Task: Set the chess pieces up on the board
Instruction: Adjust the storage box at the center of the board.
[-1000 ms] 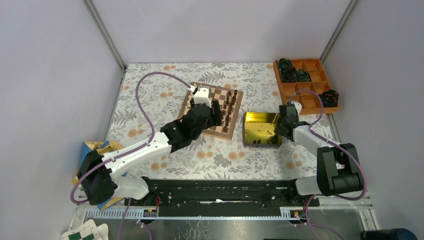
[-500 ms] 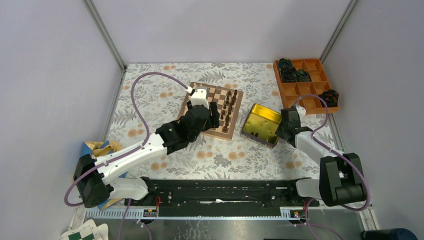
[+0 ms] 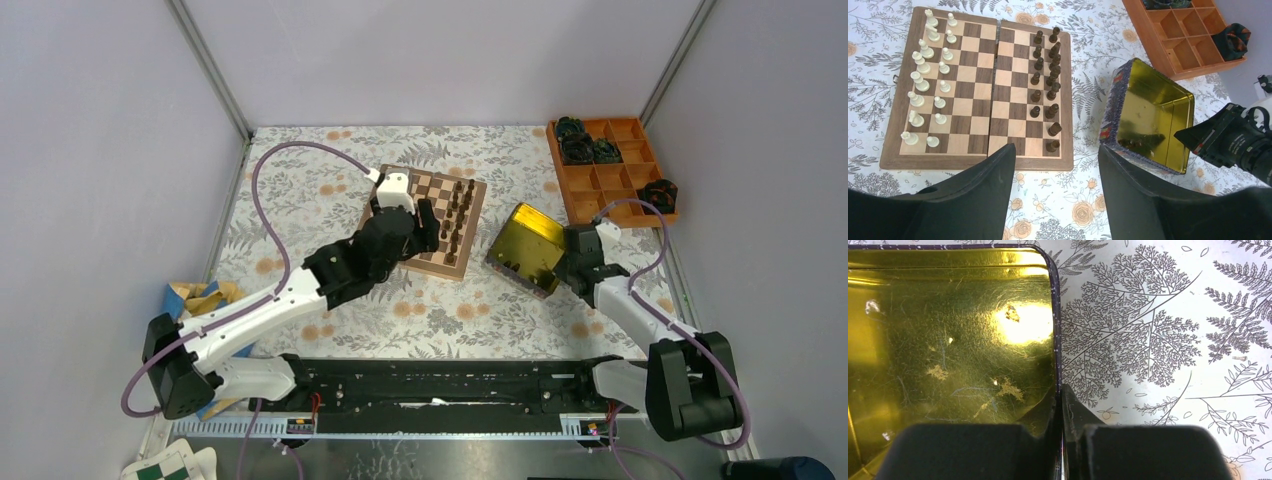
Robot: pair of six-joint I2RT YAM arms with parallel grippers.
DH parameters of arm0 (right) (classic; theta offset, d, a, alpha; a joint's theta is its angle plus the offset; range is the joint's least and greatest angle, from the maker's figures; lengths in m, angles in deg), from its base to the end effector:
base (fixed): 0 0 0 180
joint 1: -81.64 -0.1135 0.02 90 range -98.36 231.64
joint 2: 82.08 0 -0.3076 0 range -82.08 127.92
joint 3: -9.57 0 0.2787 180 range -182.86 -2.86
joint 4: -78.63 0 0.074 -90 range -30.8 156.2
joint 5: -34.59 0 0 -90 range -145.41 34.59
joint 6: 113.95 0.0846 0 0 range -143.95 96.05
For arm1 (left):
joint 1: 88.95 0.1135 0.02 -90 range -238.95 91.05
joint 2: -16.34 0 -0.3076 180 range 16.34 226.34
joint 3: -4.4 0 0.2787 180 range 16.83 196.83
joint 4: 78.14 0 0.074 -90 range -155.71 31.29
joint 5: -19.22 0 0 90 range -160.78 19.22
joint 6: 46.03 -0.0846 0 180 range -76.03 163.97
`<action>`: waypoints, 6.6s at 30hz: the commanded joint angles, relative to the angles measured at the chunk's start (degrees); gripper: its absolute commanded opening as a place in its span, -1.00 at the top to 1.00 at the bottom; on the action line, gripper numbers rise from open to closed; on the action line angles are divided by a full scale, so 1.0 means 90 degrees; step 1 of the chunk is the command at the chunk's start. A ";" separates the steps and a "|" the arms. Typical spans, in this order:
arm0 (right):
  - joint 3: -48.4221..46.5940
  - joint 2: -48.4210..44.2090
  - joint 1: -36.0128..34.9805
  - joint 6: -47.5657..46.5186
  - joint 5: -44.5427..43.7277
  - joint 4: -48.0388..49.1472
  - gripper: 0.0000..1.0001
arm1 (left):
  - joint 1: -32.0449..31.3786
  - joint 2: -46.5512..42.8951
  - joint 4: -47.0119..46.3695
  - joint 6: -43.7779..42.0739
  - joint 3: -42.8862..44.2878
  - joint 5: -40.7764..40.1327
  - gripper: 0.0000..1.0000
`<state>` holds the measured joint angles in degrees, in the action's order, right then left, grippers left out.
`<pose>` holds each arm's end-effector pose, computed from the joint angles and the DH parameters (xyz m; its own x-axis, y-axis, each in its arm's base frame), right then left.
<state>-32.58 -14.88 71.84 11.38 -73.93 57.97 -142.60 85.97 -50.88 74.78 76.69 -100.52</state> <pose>0.2617 0.0179 0.1687 -0.5424 0.4628 -0.7012 0.4545 0.8636 0.2183 0.2267 -0.2372 0.3534 -0.4332 -0.1617 -0.8867 0.2446 0.9257 -0.2883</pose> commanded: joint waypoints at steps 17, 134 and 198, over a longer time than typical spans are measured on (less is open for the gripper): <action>-0.1699 -0.0102 -0.1448 0.3114 -0.1780 -0.3322 1.00 | -0.0038 0.0583 0.0747 -0.0040 0.0860 0.0994 -0.41; -0.5261 0.3929 -0.1235 0.0610 -0.0095 -0.1515 -0.06 | -0.0221 0.0993 0.1797 -0.1473 0.1718 0.1485 -0.71; -0.5685 0.4293 -0.1921 0.3523 -0.1098 -0.3130 1.00 | 0.0080 0.0807 0.1693 -0.1694 0.1129 0.1823 -0.71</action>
<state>-78.04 25.66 56.41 34.44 -77.80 37.49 -142.29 95.10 -33.96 60.85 87.66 -85.15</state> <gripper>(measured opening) 0.055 0.855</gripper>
